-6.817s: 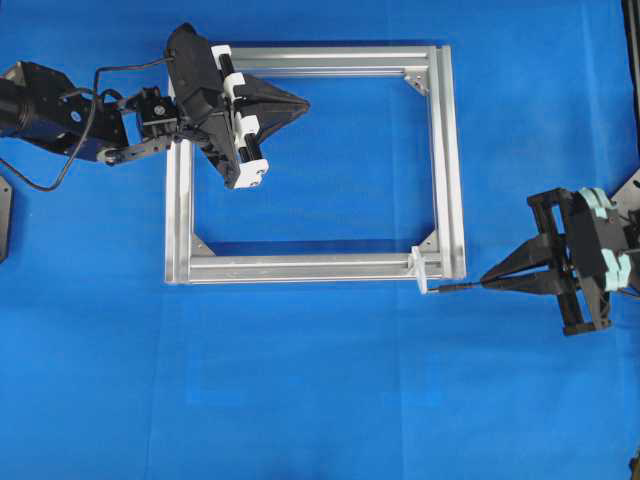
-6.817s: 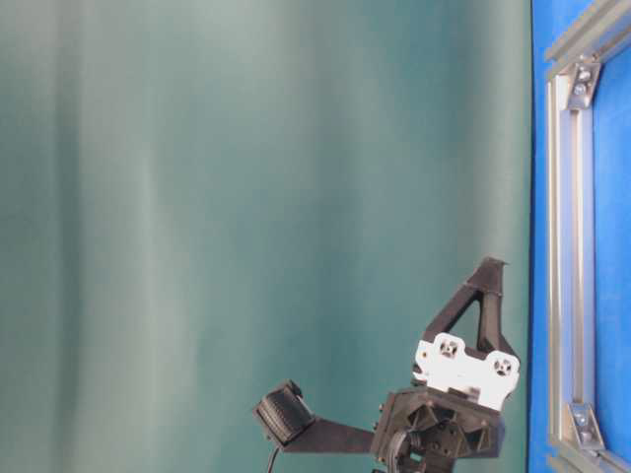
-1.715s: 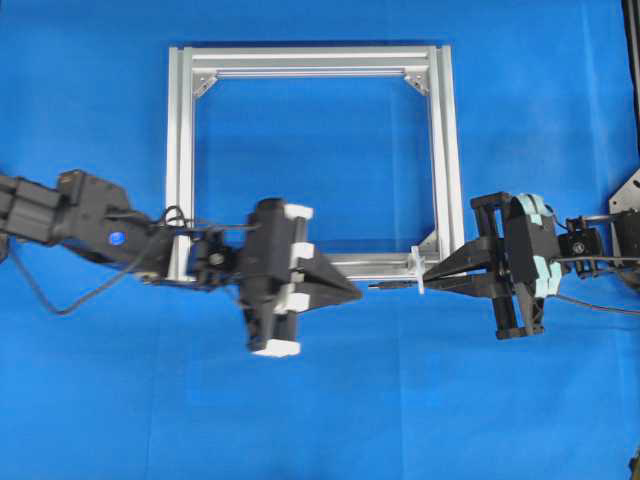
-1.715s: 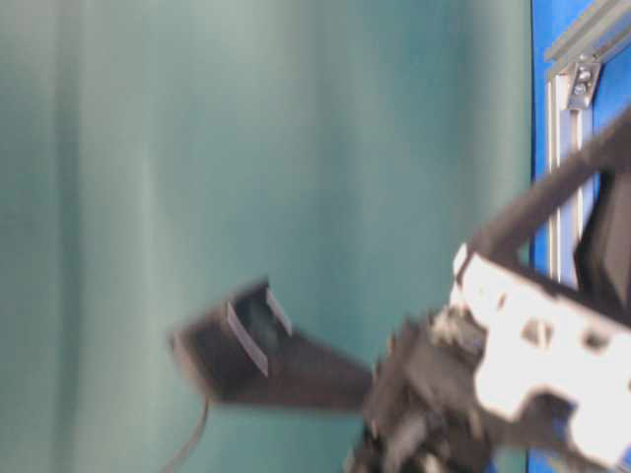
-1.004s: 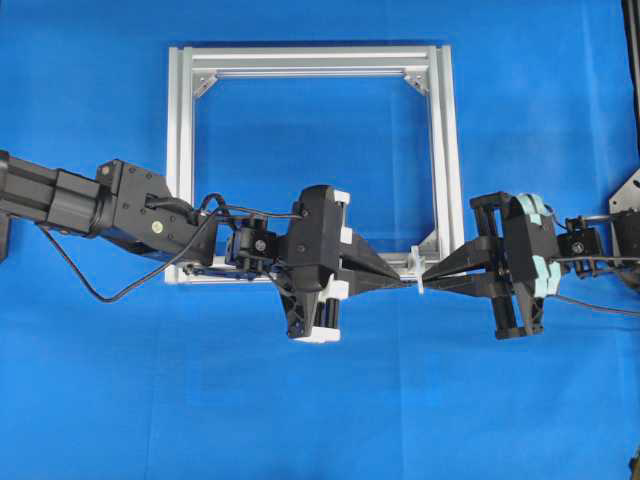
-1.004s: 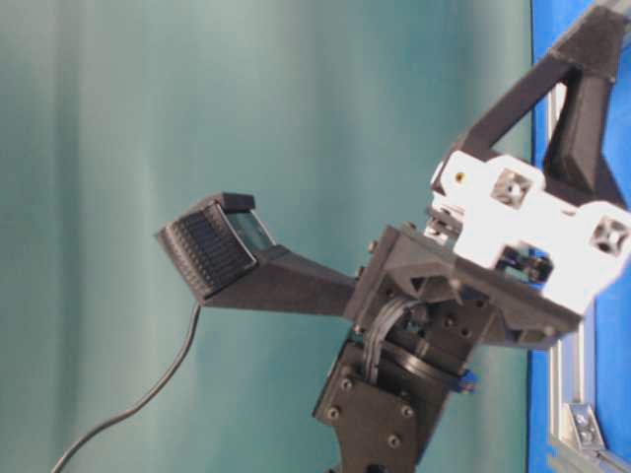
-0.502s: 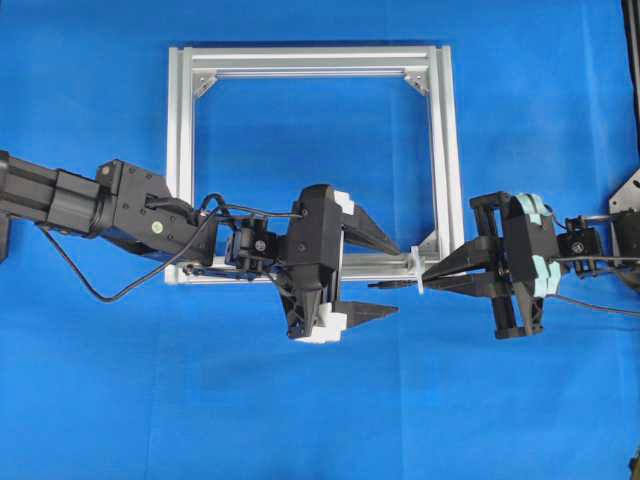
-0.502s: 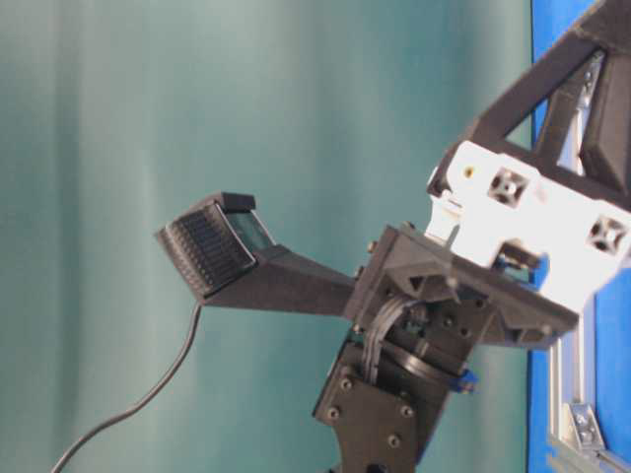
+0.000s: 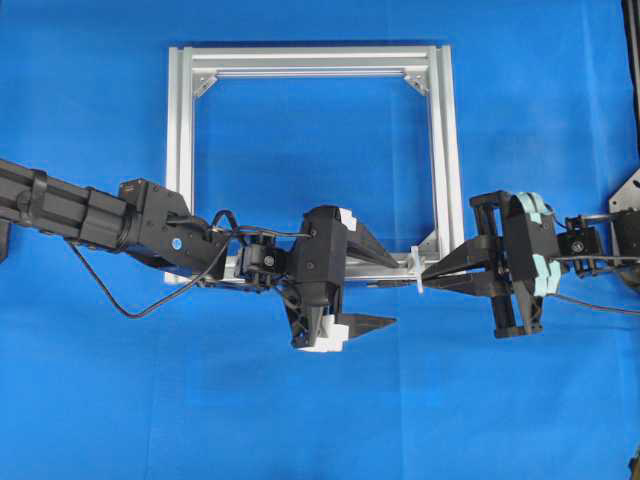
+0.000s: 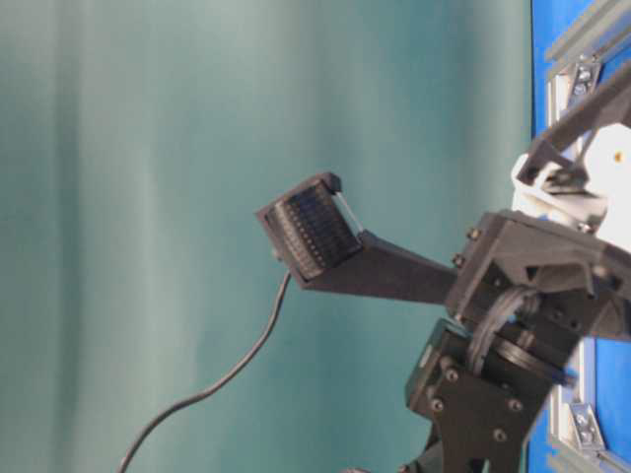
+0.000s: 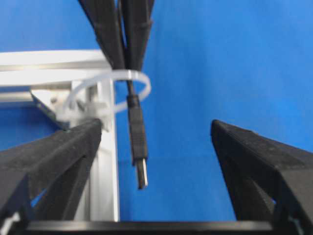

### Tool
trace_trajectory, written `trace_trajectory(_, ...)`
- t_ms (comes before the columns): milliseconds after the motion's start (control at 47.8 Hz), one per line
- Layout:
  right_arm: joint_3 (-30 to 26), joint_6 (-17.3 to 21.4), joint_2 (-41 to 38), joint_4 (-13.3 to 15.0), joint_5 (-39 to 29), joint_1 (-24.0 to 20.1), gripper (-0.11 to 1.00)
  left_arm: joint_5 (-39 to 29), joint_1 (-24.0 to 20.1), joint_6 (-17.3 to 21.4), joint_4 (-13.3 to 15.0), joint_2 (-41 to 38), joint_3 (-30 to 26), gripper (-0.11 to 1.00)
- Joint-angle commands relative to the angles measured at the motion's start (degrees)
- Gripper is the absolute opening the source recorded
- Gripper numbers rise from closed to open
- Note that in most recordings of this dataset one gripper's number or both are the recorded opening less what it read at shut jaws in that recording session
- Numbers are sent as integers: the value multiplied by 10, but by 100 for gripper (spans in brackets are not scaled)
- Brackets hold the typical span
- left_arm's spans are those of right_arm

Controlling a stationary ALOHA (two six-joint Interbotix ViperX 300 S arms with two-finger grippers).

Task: Insert the wire through the string loop located on the right side.
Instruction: 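Close the left gripper on the plug and release with the right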

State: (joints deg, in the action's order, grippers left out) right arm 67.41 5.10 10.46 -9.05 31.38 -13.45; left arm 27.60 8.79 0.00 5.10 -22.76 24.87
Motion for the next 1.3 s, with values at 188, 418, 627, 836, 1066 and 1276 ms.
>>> trace_trajectory(188, -11, -1, 4, 0, 7, 2, -3, 6, 2, 0, -2, 6, -8, 88)
trace_trajectory(418, -11, -1, 4, 0, 7, 2, -3, 4, 2, 0, -2, 6, -8, 88)
trace_trajectory(627, -11, -1, 4, 0, 7, 2, -3, 4, 2, 0, -2, 6, -8, 87)
trace_trajectory(836, -11, -1, 4, 0, 7, 2, -3, -1, -1, 2, -2, 6, -12, 66)
trace_trajectory(1066, -11, -1, 4, 1, 5, 2, -3, -1, -15, 2, -2, 6, -14, 8)
trace_trajectory(1276, -11, -1, 4, 1, 3, 2, -3, -1, -17, 2, -2, 6, -16, 8)
